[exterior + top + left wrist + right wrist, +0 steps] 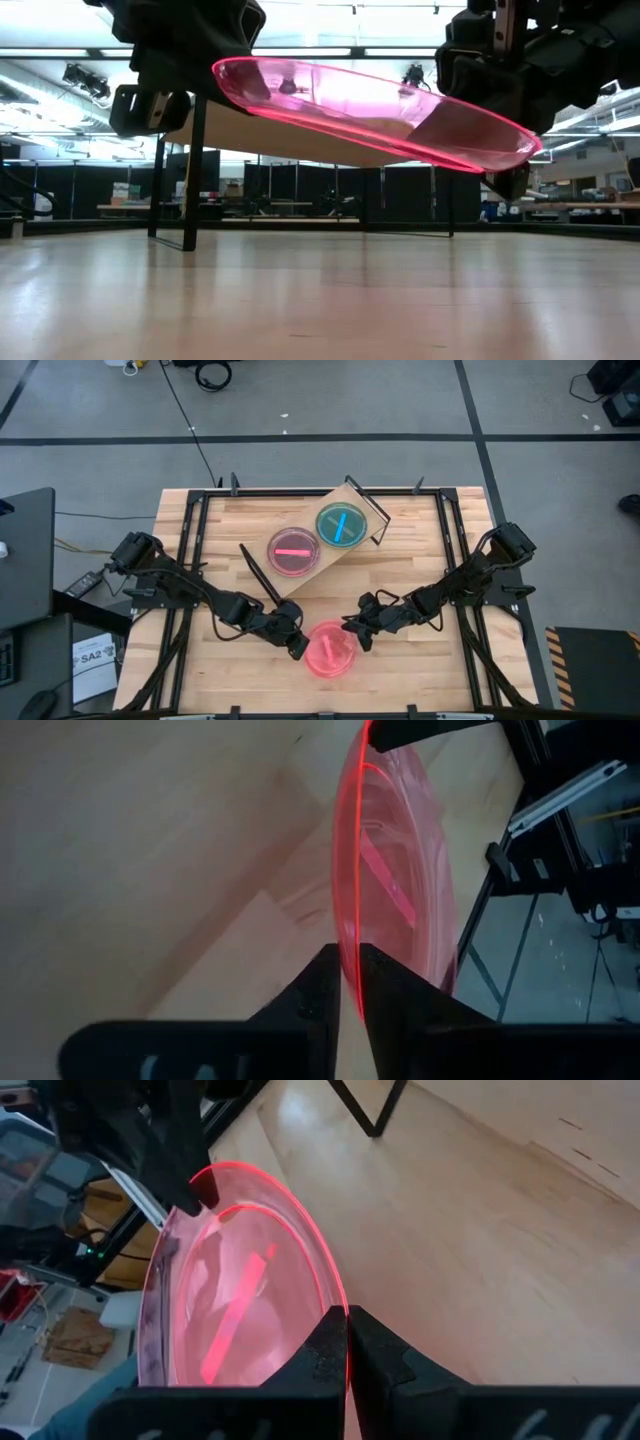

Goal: Place and stack plates onto a shelf
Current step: Stack one pink plate on the other pink plate on the shelf

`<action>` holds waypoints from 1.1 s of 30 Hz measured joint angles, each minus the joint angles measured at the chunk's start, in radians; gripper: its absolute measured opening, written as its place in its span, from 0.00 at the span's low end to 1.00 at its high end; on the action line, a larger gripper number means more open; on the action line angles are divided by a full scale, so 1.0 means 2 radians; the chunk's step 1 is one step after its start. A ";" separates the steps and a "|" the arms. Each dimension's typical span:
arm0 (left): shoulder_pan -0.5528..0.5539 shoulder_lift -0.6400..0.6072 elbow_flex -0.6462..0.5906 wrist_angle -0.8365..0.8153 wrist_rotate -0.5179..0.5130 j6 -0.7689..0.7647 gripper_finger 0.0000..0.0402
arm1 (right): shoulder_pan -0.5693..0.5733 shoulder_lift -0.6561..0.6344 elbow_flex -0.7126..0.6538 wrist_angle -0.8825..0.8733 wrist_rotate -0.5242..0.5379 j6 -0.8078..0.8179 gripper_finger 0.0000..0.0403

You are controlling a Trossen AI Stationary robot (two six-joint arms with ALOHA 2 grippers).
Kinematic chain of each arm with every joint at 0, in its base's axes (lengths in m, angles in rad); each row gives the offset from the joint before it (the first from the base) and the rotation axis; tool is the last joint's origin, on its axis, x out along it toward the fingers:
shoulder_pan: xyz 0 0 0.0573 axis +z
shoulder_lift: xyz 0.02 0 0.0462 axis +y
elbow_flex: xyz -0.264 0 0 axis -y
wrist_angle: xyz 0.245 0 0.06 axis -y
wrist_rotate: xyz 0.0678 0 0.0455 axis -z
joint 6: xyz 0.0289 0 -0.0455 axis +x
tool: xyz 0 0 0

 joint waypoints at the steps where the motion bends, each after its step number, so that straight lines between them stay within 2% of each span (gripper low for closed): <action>1: 0.000 0.000 0.000 -0.001 0.000 0.000 0.10 | 0.000 0.000 0.000 0.000 0.000 0.000 0.02; 8: 0.000 0.000 -0.001 -0.014 -0.001 -0.001 0.03 | 0.000 0.000 0.000 0.003 0.000 -0.002 0.02; 22: 0.000 0.000 -0.001 -0.015 -0.002 0.000 0.03 | 0.000 0.000 0.000 0.004 0.000 0.000 0.08; 33: 0.000 0.000 0.000 -0.015 -0.002 0.001 0.02 | 0.000 0.000 0.000 0.002 0.000 -0.003 0.27</action>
